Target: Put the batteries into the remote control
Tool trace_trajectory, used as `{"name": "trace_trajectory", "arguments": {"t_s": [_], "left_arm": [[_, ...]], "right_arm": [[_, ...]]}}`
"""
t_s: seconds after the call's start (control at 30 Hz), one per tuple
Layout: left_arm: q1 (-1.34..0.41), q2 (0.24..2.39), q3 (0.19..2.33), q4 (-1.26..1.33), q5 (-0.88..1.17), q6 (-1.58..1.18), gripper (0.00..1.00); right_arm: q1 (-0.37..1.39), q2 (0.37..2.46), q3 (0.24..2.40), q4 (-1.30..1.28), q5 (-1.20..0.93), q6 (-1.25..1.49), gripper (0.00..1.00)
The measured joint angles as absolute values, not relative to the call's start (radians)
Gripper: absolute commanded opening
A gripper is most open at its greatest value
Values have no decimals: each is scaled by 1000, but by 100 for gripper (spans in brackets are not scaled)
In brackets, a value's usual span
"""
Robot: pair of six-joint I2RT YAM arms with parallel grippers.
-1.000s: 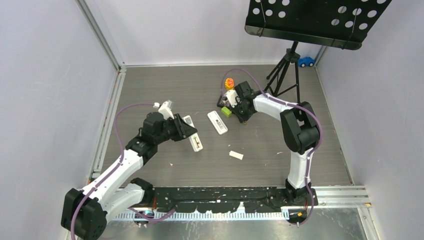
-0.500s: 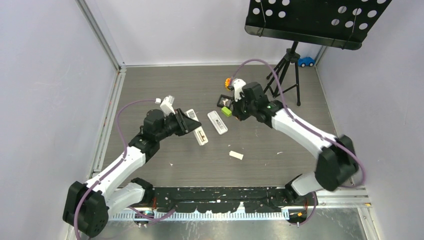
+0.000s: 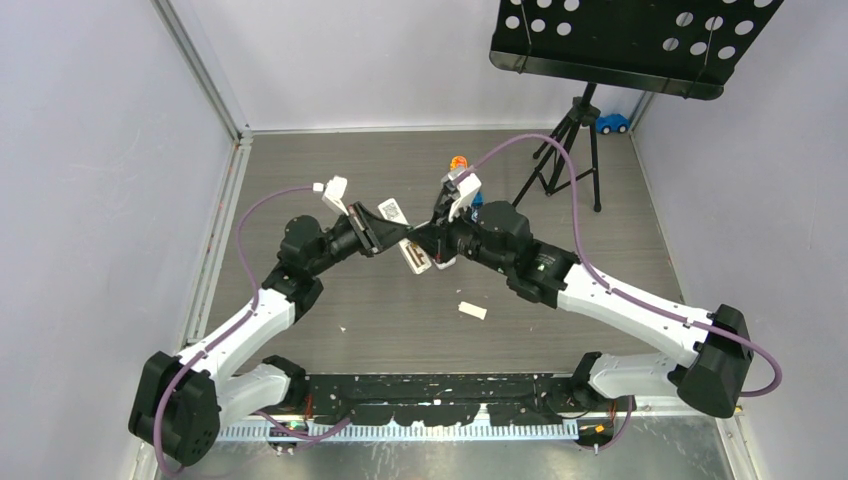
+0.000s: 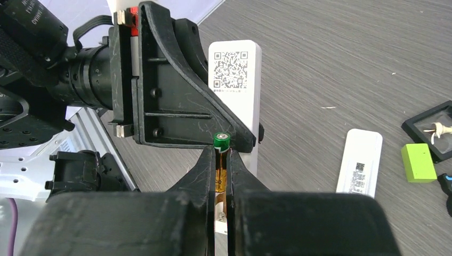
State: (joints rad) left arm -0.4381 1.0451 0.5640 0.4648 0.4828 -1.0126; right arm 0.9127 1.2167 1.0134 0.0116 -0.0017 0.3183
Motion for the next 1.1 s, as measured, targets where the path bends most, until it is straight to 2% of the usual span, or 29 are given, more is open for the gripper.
{"name": "trace_trajectory", "arguments": {"t_s": [0.83, 1.1], "left_arm": [[-436, 1044, 564, 562, 546, -1199, 0], [-436, 1048, 564, 569, 546, -1226, 0]], "right_arm": [[988, 1165, 965, 20, 45, 287, 0], [996, 1154, 965, 10, 58, 271, 11]]}}
